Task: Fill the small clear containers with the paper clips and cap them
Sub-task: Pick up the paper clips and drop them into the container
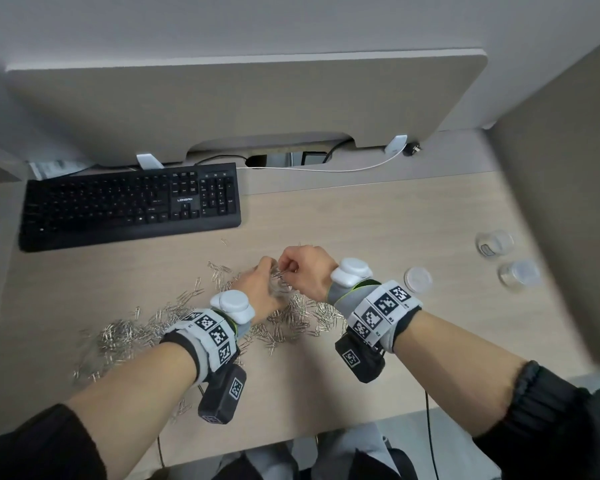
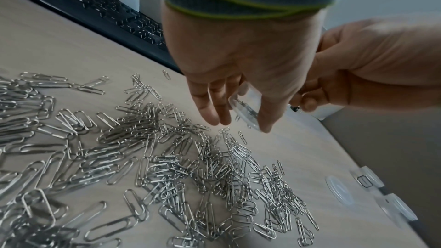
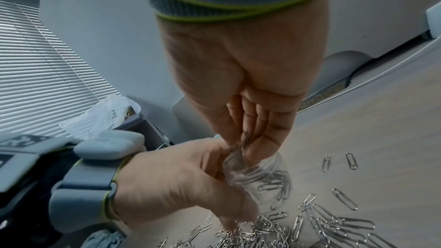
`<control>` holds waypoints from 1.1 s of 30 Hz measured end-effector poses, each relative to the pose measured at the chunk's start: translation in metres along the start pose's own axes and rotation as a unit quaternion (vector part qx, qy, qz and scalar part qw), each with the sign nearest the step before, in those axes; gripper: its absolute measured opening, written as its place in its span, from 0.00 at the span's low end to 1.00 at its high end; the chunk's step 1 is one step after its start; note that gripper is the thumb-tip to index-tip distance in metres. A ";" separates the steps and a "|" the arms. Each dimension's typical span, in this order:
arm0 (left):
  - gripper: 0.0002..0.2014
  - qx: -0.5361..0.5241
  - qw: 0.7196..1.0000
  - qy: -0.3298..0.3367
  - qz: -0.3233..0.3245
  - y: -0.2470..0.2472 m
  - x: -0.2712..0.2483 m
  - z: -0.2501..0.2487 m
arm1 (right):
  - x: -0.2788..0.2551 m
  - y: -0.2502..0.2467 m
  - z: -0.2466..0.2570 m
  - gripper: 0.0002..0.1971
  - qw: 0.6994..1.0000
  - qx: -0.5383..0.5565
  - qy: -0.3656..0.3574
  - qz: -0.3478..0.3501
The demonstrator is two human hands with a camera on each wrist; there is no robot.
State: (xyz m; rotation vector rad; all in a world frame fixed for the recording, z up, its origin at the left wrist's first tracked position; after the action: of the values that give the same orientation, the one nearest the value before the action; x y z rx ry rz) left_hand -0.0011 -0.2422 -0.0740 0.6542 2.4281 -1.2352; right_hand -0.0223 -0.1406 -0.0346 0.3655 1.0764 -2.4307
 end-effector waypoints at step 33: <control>0.32 -0.076 0.980 -0.172 -0.070 -0.051 -0.048 0.094 | 0.100 0.008 -0.077 0.22 0.981 -0.142 0.126 0.036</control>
State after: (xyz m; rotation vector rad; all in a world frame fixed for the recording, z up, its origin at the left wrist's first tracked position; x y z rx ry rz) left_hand 0.0201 -0.3574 -0.0699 0.2071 2.2757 -1.0936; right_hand -0.1002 -0.1171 -0.1314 0.6152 1.4685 -2.1668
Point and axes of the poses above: each hand's wrist, its own x-axis towards the middle knuckle, its own y-axis out of the palm, z = x × y, the point moved 9 cm from there along x, towards the middle knuckle, and after that the axes turned 2 degrees about -y, right-handed, at the moved point
